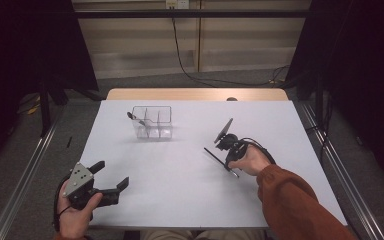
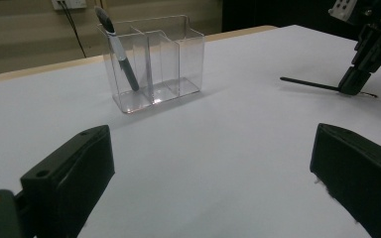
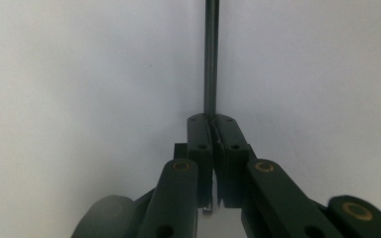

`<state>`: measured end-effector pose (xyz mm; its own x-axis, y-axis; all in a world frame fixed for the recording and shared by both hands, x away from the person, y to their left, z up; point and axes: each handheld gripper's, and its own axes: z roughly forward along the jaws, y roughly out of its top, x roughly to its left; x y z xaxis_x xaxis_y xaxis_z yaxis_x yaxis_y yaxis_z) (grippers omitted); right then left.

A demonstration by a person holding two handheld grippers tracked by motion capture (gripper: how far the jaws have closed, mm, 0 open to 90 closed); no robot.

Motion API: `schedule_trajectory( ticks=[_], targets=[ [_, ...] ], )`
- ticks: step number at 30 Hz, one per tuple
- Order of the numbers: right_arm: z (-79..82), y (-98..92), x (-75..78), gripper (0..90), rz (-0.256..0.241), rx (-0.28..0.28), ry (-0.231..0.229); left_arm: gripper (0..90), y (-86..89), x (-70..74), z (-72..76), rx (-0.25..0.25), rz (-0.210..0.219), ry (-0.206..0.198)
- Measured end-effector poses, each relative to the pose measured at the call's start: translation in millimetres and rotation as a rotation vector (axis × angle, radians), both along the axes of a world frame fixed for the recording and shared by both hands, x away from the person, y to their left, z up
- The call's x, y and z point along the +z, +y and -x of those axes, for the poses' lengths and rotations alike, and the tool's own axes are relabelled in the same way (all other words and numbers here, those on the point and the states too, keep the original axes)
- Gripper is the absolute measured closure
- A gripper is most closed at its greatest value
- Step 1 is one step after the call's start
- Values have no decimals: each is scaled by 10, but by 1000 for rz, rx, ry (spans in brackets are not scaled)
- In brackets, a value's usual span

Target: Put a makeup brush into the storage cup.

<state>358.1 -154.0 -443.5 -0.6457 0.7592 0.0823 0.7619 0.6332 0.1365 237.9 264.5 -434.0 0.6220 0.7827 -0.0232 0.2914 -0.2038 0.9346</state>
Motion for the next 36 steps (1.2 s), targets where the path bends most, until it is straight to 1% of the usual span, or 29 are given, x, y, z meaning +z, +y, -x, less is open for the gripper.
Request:
schedule_trajectory(
  ticks=[2, 3, 5, 6, 7, 8, 10, 14, 15, 18, 20, 22, 24, 27, 29, 33, 36],
  targets=[
    [4, -17, 31, 863, -21, -5, 2, 33, -2, -1, 0, 1, 3, 2],
    [6, -26, 40, 863, -26, 1, -2, 33, 2, 1, -1, -1, 0, 0],
    [20, -35, 48, 863, -40, -6, -5, 33, 1, 1, 0, -1, 0, 0],
    [17, -46, 52, 863, -47, 7, -9, 33, 2, 3, 1, 1, -2, 2],
    [26, -48, 62, 863, -56, 1, -8, 33, 5, 3, 0, -3, 0, 0],
    [27, -58, 74, 863, -66, 6, -18, 32, 4, 3, 2, -5, 6, 0],
    [38, -70, 104, 863, -99, 0, -30, 33, 6, 6, 3, -5, 1, 0],
    [51, -106, 142, 863, -139, -4, -60, 31, 12, 9, 3, -10, 6, -5],
    [53, -116, 143, 863, -152, -3, -63, 29, 8, 9, 7, -11, 18, -4],
    [65, -147, 145, 863, -185, -3, -85, 27, 5, 8, 6, -12, 25, -4],
    [72, -171, 151, 863, -210, 0, -101, 26, 2, 11, 7, -15, 18, -4],
    [82, -192, 168, 863, -231, -8, -115, 26, 2, 12, 8, -18, 18, -5],
    [94, -215, 183, 863, -265, -19, -130, 26, 1, 10, 10, -14, 27, -4],
    [114, -236, 194, 863, -304, -27, -149, 26, 10, 11, 3, -10, 22, -10],
    [120, -248, 202, 863, -332, -35, -164, 26, 11, 14, 8, -13, 20, -5],
    [130, -291, 232, 863, -388, -39, -203, 26, 14, 14, 9, -11, 21, -6],
    [141, -315, 235, 863, -416, -50, -214, 26, 12, 13, 6, -7, 22, -7]
  ],
)
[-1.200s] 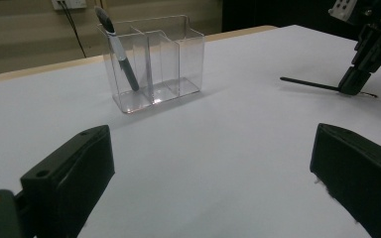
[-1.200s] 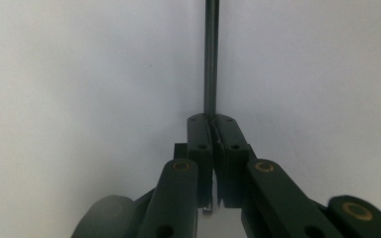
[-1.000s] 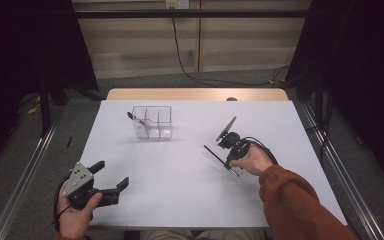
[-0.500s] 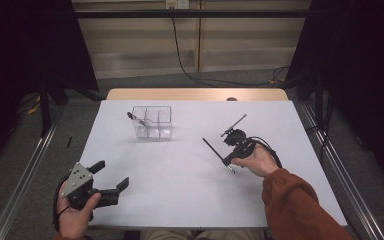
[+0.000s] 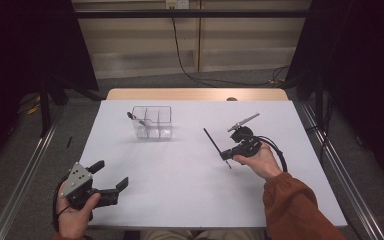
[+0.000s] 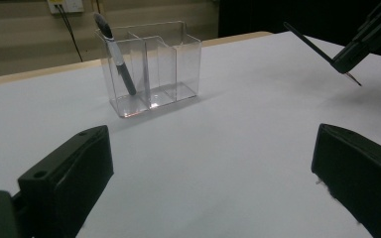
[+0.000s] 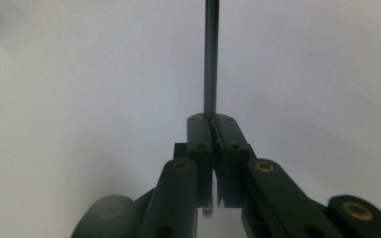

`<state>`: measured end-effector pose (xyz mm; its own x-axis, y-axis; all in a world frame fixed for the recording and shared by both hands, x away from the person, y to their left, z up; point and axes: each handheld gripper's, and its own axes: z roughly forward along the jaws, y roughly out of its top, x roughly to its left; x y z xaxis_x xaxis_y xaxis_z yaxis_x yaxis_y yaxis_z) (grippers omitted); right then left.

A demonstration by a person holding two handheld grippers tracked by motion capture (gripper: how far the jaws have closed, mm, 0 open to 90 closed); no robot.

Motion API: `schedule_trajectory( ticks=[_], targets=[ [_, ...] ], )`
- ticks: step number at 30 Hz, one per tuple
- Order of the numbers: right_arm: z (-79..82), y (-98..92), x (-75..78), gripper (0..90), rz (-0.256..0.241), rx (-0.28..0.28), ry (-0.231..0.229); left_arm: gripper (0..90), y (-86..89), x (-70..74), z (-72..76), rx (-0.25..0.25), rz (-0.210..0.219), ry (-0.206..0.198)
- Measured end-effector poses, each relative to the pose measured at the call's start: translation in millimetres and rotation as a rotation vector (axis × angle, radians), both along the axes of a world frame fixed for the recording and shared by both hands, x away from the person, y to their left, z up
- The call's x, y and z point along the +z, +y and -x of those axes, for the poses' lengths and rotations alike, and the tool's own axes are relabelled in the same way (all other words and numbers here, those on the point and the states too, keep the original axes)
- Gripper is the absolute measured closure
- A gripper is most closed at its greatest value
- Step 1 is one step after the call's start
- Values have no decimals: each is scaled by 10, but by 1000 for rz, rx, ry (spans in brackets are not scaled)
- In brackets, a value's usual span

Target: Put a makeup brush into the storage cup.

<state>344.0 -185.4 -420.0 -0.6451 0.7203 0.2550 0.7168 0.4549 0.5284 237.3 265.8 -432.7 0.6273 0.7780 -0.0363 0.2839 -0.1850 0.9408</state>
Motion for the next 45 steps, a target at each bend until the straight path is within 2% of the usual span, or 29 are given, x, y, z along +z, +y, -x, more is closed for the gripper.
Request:
schedule_trajectory(
  ticks=[5, 13, 18, 22, 27, 32, 37, 41, 45],
  targets=[
    [21, -54, -29, 863, -59, -6, -50, 24, -12, 13, 13, -21, -2, -3],
    [80, -90, -16, 863, -128, -12, -111, 24, -16, 22, 27, -14, 4, -5],
    [124, -126, 28, 863, -181, -19, -179, 24, -14, 25, 26, -14, -1, -6],
    [146, -153, 60, 863, -215, -26, -257, 28, -15, 22, 30, -23, -2, -13],
    [186, -170, 67, 862, -233, -21, -291, 27, -8, 27, 37, -20, -1, -13],
    [244, -175, 148, 863, -284, 25, -289, 27, -18, 36, 46, -19, -5, -20],
    [302, -111, 177, 862, -264, 68, -285, 27, -34, 57, 57, -28, 1, -23],
    [323, -93, 188, 862, -268, 80, -283, 27, -47, 68, 57, -41, 7, -26],
    [376, -47, 223, 863, -279, 119, -285, 26, -44, 79, 50, -40, 9, -25]
  ],
)
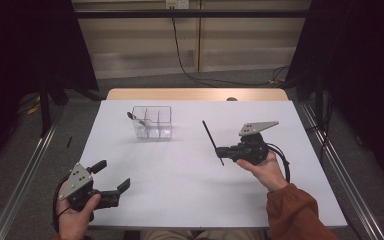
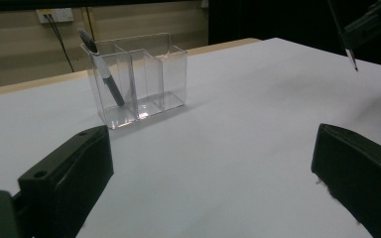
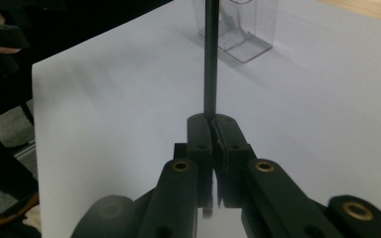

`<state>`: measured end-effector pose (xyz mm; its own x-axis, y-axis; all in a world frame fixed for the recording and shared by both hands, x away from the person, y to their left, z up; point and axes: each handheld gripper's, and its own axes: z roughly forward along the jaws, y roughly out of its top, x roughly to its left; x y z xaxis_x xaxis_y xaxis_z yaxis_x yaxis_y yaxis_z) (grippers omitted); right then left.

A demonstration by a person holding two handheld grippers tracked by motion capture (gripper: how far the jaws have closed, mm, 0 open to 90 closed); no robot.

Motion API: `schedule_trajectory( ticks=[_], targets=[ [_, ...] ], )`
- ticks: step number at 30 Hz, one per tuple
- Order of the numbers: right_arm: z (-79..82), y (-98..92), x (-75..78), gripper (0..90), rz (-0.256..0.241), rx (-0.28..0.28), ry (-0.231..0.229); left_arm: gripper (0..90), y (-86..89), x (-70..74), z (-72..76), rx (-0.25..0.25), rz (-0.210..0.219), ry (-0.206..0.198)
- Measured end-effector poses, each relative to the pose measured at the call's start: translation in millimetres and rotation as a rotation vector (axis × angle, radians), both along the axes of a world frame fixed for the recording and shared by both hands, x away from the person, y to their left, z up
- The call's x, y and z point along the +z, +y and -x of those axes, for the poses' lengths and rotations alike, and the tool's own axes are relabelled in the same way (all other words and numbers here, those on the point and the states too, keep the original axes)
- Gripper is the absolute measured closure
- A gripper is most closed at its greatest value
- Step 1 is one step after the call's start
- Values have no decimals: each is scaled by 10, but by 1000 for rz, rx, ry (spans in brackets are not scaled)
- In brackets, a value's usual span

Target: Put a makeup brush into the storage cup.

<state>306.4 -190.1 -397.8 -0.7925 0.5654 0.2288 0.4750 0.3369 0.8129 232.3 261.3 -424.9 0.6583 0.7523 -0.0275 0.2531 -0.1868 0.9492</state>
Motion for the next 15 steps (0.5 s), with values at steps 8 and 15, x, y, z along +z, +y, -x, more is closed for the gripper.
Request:
schedule_trajectory(
  ticks=[8, 15],
  targets=[
    [85, 127, 57, 862, 27, 84, -7, 25, -19, 35, -14, -10, 3, -3],
    [87, 243, 69, 862, 39, 145, 1, 24, -85, 53, -45, -42, 1, -3]
  ],
)
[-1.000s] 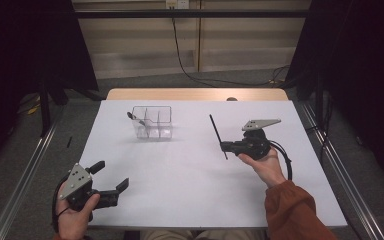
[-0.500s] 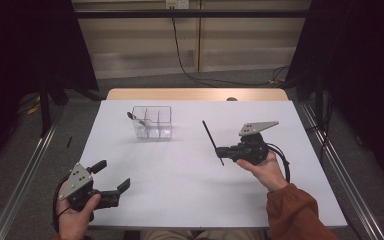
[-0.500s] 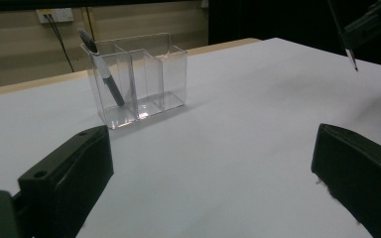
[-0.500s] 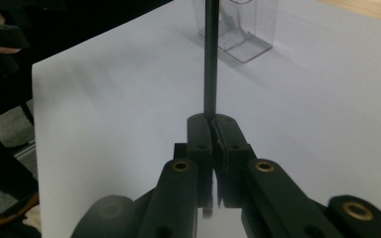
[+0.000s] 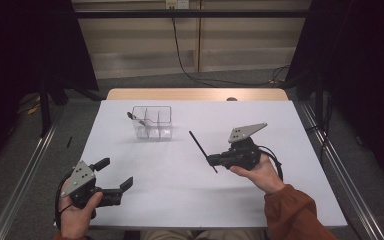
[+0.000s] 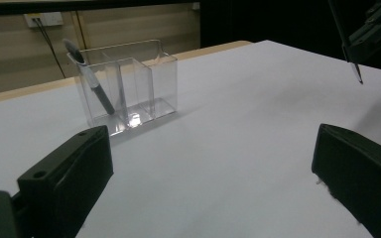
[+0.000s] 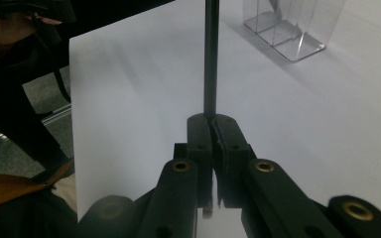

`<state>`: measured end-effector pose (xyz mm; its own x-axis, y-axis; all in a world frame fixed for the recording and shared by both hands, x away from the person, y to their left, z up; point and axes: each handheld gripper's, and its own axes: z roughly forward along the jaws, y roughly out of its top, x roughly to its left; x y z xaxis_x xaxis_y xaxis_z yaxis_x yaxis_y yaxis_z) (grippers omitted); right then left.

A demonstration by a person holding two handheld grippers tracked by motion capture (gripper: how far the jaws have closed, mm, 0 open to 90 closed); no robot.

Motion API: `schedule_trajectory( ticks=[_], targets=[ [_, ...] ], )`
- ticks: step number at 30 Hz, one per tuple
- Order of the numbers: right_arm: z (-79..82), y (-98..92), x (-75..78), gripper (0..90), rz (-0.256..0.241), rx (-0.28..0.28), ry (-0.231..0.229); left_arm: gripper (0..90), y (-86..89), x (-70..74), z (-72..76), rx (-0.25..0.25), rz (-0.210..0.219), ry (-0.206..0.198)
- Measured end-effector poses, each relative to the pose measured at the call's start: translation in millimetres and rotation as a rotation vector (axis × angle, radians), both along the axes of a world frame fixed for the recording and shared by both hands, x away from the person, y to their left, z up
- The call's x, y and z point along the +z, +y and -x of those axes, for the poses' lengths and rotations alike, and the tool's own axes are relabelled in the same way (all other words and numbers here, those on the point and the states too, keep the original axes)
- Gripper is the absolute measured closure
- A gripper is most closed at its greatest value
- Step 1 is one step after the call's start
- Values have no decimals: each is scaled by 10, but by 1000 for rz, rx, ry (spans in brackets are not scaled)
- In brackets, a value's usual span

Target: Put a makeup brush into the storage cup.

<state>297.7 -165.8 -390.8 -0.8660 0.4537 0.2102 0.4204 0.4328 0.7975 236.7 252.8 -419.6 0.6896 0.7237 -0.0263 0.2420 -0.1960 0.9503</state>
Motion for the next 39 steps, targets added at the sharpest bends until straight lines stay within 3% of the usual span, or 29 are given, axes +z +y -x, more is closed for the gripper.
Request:
schedule_trajectory(
  ticks=[12, 16, 24, 31, 36, 39],
  targets=[
    [25, 151, 51, 862, 59, 52, 19, 23, -90, 65, -28, -31, 7, -8],
    [7, 172, 28, 862, 72, 62, 37, 22, -120, 77, -62, -35, 10, 8],
    [-11, 239, 40, 862, 124, 105, 47, 22, -208, 150, -109, -86, -4, 2],
    [-29, 294, 102, 862, 163, 143, 44, 22, -292, 210, -151, -163, -24, 24],
    [-47, 342, 94, 862, 220, 149, 62, 22, -338, 242, -173, -182, -37, 18],
    [-28, 388, 79, 862, 278, 156, 64, 31, -362, 257, -165, -188, -66, -12]
  ],
)
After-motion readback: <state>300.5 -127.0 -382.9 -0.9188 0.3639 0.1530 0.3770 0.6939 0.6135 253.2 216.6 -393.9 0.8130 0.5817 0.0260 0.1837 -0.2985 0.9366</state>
